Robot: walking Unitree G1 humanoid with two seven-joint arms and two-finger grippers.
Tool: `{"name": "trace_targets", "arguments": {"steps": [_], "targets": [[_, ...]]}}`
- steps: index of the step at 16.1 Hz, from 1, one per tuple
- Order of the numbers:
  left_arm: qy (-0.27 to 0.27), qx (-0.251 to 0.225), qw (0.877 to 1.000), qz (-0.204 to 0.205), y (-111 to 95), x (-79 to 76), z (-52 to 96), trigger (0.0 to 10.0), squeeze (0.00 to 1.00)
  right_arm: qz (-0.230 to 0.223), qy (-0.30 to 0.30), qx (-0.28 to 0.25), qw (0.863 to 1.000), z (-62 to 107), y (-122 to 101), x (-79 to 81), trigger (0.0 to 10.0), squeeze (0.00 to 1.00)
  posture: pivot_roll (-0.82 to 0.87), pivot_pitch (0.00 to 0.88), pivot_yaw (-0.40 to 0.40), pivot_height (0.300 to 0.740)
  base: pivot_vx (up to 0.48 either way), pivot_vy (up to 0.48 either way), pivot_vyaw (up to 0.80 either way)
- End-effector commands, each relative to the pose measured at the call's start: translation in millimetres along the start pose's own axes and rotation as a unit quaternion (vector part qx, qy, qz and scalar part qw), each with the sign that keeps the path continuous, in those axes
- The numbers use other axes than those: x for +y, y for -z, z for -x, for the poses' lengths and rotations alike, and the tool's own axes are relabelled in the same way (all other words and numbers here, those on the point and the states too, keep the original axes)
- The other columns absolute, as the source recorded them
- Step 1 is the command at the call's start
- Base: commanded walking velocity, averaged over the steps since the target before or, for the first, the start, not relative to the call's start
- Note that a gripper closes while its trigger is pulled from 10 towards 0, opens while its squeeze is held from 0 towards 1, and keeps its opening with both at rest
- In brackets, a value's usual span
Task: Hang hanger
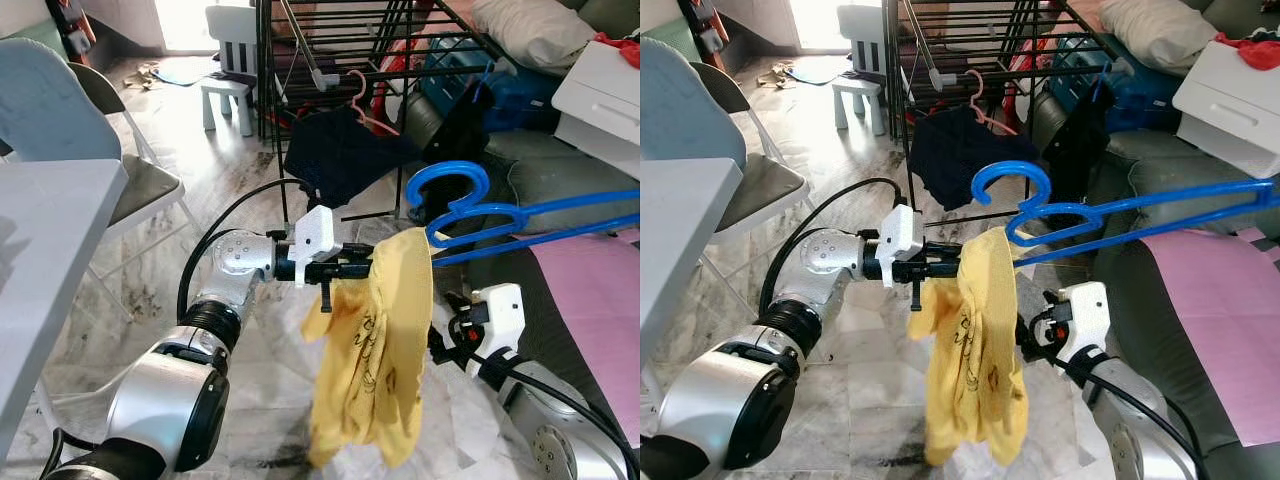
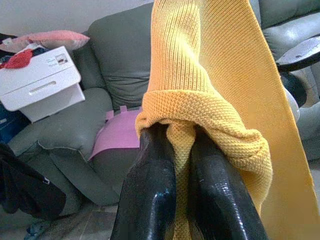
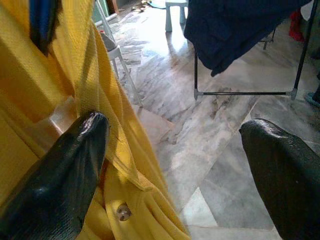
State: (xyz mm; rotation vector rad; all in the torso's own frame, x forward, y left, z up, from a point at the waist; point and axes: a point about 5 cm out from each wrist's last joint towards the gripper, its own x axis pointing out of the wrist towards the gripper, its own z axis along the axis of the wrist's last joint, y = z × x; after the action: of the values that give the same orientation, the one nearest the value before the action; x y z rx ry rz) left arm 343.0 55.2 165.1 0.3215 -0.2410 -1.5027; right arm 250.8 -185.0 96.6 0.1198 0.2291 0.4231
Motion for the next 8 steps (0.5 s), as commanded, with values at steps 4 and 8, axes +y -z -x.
{"name": "trace_targets", "arguments": {"steps": [4,8], "targets": [[-0.009,-0.019,0.999,-0.025,-12.8,8.5,-1.7,0.0,0.00,0.002,-0.005,-0.005,1.000,0.8,-3.8,0.9,10.0,0.00,-0.03,0.000,-0.029,0.740,0.000,0.000,0.00],[-0.009,-0.019,0.999,-0.025,-12.8,8.5,-1.7,0.0,0.00,0.002,-0.005,-0.005,1.000,0.8,-3.8,0.9,10.0,0.00,-0.03,0.000,-0.029,0.740,0.000,0.000,0.00]]}}
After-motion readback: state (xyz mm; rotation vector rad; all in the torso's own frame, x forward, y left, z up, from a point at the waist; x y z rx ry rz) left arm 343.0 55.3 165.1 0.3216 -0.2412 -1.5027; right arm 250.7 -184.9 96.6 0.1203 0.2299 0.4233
